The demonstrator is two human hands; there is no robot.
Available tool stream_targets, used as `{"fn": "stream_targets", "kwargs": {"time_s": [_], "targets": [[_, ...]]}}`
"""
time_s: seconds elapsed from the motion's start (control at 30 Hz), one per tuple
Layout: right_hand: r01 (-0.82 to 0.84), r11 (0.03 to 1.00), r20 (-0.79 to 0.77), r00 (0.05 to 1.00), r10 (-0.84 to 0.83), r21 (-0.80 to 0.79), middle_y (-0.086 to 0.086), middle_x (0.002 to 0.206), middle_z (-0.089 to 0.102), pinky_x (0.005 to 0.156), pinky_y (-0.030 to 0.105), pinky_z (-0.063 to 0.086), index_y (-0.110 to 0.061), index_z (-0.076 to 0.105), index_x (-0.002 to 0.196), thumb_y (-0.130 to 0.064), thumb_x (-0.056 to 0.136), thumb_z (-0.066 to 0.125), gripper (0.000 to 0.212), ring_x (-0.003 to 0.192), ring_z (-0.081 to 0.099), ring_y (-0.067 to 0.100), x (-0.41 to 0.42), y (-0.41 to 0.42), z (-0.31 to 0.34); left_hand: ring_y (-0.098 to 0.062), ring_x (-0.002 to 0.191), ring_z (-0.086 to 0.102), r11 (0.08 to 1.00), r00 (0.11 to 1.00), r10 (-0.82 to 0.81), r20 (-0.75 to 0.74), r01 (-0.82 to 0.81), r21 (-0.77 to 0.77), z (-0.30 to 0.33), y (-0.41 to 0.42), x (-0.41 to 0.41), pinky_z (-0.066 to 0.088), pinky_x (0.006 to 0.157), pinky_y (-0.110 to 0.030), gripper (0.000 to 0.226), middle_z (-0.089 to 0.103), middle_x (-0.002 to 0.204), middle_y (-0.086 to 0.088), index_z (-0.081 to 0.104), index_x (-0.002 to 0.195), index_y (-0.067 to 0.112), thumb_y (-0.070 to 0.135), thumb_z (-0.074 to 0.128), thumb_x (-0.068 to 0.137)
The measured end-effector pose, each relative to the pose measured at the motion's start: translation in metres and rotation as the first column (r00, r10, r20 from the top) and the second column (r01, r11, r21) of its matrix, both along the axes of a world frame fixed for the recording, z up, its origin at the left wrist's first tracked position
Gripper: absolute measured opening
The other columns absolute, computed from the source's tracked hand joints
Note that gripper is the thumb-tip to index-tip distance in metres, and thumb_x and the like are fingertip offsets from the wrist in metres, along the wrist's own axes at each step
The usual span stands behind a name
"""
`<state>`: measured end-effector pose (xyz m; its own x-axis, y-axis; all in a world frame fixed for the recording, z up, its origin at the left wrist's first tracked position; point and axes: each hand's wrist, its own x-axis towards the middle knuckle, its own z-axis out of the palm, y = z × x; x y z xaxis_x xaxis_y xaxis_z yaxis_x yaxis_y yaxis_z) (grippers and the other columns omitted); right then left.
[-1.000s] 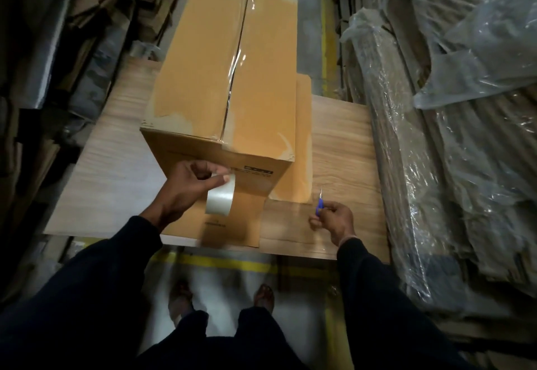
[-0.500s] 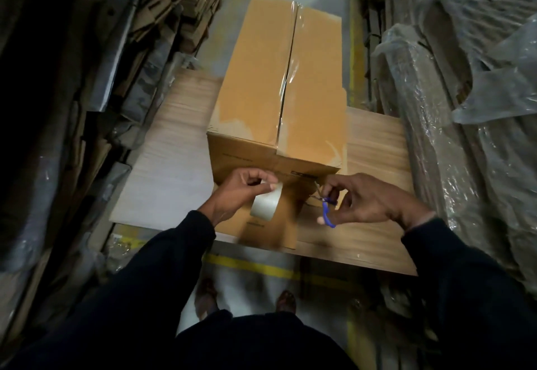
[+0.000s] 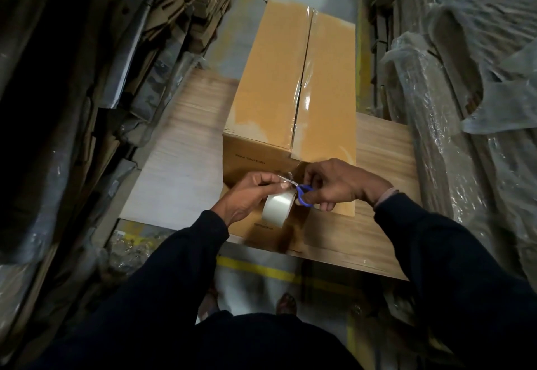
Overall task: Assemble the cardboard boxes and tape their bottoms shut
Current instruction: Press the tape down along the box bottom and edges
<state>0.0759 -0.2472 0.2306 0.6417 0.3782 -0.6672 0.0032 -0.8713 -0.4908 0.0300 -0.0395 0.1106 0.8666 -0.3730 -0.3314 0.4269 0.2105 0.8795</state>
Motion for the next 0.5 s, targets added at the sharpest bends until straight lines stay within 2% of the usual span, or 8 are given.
{"fn": "stream_targets", "kwargs": {"time_s": [0.1,0.17,0.27,0.37,0.43,0.5], "targets": [[0.002,1.000,0.058,0.998,-0.003,0.030,0.020,0.087,0.078,0.062,0.038,0.064,-0.010,0.064,0.106,-0.017,0.090,0.084,0.027,0.065,0.076,0.029,-0.002,0.000,-0.009,-0.014,0.092,0.072,1.000,1.000,-0.012,0.015,0.012,0.000,0.000,0.002,0.001,0.056,0.078,-0.025,0.011,0.077,0.101,-0.006,0.079,0.105,0.011,0.008,0.070,0.098],[0.002,0.996,0.106,0.994,-0.012,0.088,0.017,0.081,0.077,0.053,0.028,0.055,-0.008,0.066,0.103,-0.012,0.089,0.084,0.023,0.054,0.068,0.017,-0.003,-0.004,-0.015,-0.015,0.093,0.071,1.000,1.000,-0.011,0.025,0.011,0.008,0.001,0.005,0.002,0.056,0.077,-0.024,0.012,0.077,0.103,-0.007,0.078,0.107,0.007,0.008,0.069,0.099],[-0.008,0.990,0.156,0.988,-0.014,0.143,0.010,0.075,0.074,0.052,0.017,0.047,-0.003,0.069,0.102,-0.003,0.089,0.081,0.018,0.052,0.063,0.004,-0.005,-0.009,-0.021,-0.017,0.095,0.071,0.997,0.998,-0.048,0.034,0.046,0.058,0.002,0.011,0.005,0.055,0.078,-0.026,0.014,0.077,0.105,-0.009,0.078,0.109,0.005,0.010,0.071,0.098],[0.028,0.985,0.131,0.990,-0.050,0.169,0.013,0.077,0.072,0.053,0.021,0.052,0.003,0.068,0.103,0.007,0.089,0.077,0.016,0.056,0.069,0.002,-0.008,-0.010,-0.033,-0.013,0.091,0.070,0.987,0.994,-0.104,0.042,0.098,0.126,0.001,0.016,0.004,0.053,0.078,-0.024,0.014,0.078,0.100,-0.007,0.078,0.107,0.002,0.010,0.073,0.097],[0.059,0.987,0.110,0.991,-0.076,0.152,0.011,0.075,0.073,0.053,0.026,0.055,-0.001,0.068,0.103,0.006,0.090,0.076,0.016,0.055,0.070,0.010,-0.014,-0.009,-0.049,-0.009,0.088,0.070,0.978,0.990,-0.134,0.046,0.124,0.168,0.001,0.022,-0.002,0.052,0.077,-0.019,0.012,0.078,0.095,-0.005,0.077,0.104,0.000,0.007,0.074,0.096],[0.116,0.984,0.059,0.990,-0.125,0.133,0.012,0.078,0.076,0.055,0.025,0.056,-0.003,0.070,0.104,0.005,0.092,0.075,0.015,0.057,0.070,0.015,-0.021,-0.011,-0.070,-0.008,0.088,0.071,0.975,0.990,-0.136,0.046,0.125,0.186,0.001,0.033,-0.007,0.052,0.077,-0.017,0.011,0.078,0.095,-0.004,0.077,0.103,-0.001,0.005,0.074,0.095]]}}
